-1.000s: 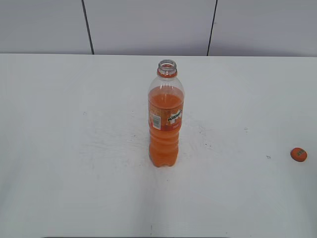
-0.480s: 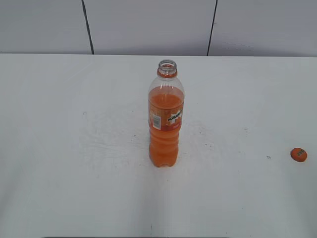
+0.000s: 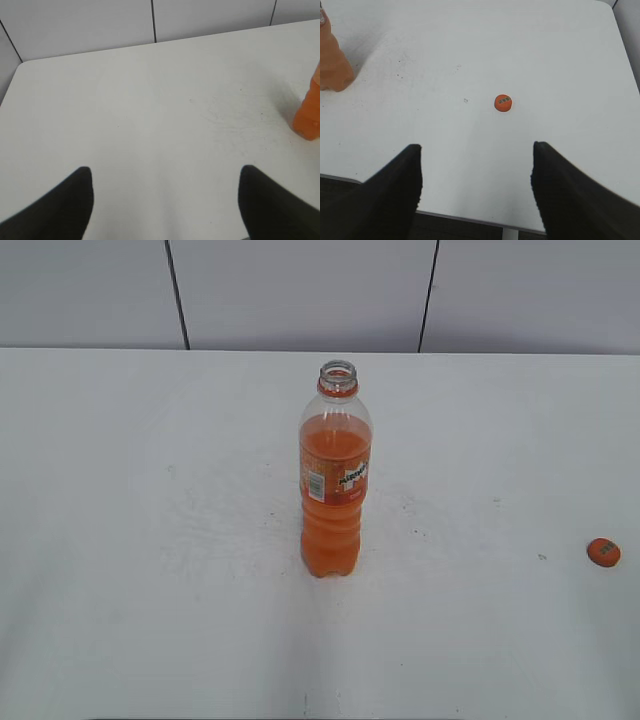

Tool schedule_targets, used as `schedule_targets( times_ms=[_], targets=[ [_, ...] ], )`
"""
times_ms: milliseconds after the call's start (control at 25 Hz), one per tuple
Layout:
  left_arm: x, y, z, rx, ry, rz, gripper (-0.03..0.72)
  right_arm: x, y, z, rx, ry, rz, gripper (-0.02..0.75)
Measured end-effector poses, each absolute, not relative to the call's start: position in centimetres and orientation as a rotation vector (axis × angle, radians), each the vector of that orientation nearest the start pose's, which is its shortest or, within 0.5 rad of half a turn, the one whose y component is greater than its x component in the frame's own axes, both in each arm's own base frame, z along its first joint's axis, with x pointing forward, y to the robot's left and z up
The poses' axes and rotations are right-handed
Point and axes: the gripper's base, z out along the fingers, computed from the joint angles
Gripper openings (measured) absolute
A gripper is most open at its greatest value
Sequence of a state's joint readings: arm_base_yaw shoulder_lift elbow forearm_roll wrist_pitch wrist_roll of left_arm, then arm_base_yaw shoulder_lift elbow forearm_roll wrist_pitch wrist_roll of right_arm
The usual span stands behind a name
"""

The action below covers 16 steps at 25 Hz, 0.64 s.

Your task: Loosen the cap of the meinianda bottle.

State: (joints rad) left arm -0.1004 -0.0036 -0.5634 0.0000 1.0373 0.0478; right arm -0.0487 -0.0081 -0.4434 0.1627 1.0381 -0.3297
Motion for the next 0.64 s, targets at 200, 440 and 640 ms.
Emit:
schedule_targets(
  times_ms=[200,440,640],
  targets=[
    [-1.26,0.11,29.66,0.132,1.948,-0.026,0.543,0.12,1.25,26.41,-0.289,2.038,-0.041,0.516],
    [-1.27,0.11,29.66,0.129,1.947,-0.024,0.543,0.12,1.24,26.41,-0.289,2.039,-0.042,0.516],
    [-1.27,0.11,29.66,0.129,1.947,-0.024,0.543,0.13,1.24,26.43,-0.288,2.036,-0.043,0.516]
  ],
)
